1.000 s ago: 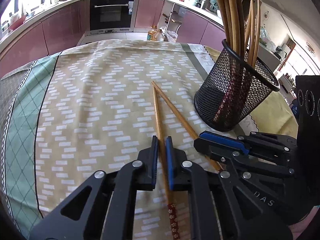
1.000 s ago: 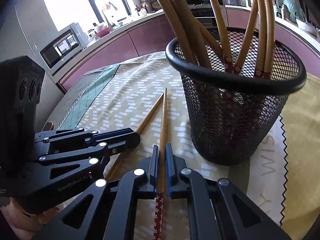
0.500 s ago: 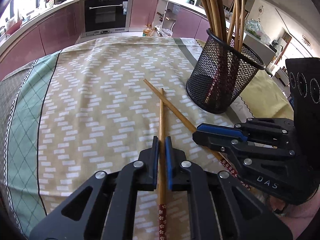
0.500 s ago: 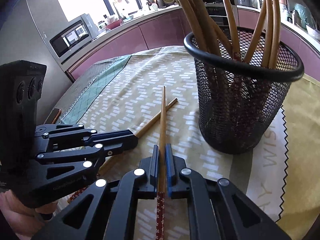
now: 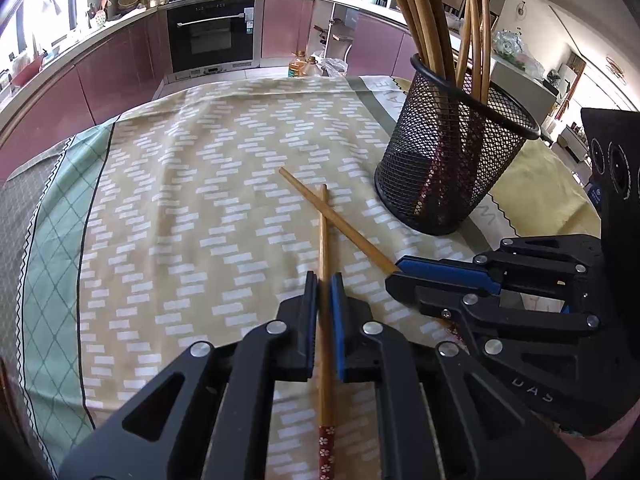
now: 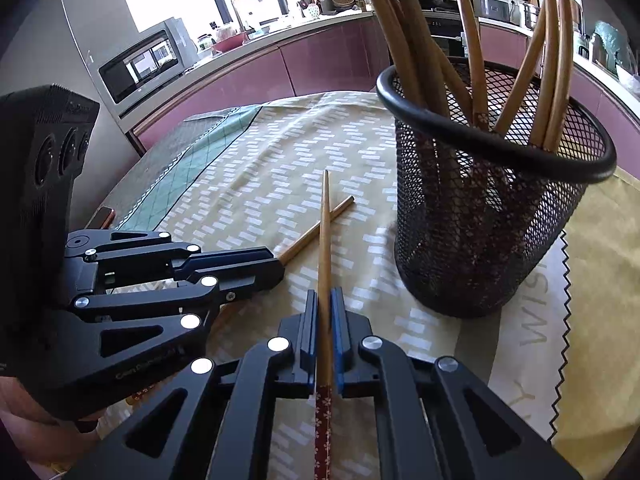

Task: Organize utensils
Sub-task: 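Lift the right tool's chopstick upright while the left tool lifts its own, then raise both held chopsticks upright over the black mesh cup, then lower both held chopsticks down into the mesh cup among the others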

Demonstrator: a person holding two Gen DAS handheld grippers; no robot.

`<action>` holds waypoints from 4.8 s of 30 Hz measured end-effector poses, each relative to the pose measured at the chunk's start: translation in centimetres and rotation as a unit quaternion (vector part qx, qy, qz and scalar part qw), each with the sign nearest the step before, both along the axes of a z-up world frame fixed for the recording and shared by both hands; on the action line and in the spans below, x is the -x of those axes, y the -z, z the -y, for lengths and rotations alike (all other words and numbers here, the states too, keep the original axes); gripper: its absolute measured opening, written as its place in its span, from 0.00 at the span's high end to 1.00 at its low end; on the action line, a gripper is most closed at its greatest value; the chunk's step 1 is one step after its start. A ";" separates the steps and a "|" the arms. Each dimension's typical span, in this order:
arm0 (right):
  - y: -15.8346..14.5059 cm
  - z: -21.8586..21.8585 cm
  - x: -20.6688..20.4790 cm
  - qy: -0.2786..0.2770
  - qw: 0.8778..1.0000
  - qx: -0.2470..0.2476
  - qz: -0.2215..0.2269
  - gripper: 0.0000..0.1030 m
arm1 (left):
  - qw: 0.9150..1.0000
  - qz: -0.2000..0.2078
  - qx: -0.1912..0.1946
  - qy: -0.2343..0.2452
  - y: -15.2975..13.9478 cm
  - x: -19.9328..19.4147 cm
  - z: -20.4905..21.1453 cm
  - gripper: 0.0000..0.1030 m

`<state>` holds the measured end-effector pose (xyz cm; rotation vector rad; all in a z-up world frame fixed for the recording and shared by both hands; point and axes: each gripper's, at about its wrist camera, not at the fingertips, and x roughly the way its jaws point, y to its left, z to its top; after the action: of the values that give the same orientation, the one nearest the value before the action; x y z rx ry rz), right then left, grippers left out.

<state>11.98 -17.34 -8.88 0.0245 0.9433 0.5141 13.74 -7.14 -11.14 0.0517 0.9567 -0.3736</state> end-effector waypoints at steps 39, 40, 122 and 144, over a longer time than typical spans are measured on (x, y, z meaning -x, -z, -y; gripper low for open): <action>-7.4 6.0 5.8 -0.003 0.990 -0.085 0.113 0.94 | 0.991 0.041 0.125 0.031 -7.6 4.9 -2.6 0.93; -7.6 6.2 5.8 -0.002 0.990 -0.087 0.116 0.94 | 0.990 0.042 0.131 0.033 -7.8 5.0 -2.7 0.93; -17.1 11.2 3.0 0.047 0.963 -0.092 0.250 0.94 | 0.960 0.188 0.193 0.072 -21.7 1.3 0.7 0.93; -14.3 10.8 0.4 0.059 0.973 -0.075 0.212 0.94 | 0.975 0.163 0.129 0.076 -19.6 0.4 3.1 0.93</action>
<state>11.57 -28.13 5.44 0.1030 0.4809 0.4551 13.32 -10.21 8.49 -0.0492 0.5747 -0.6079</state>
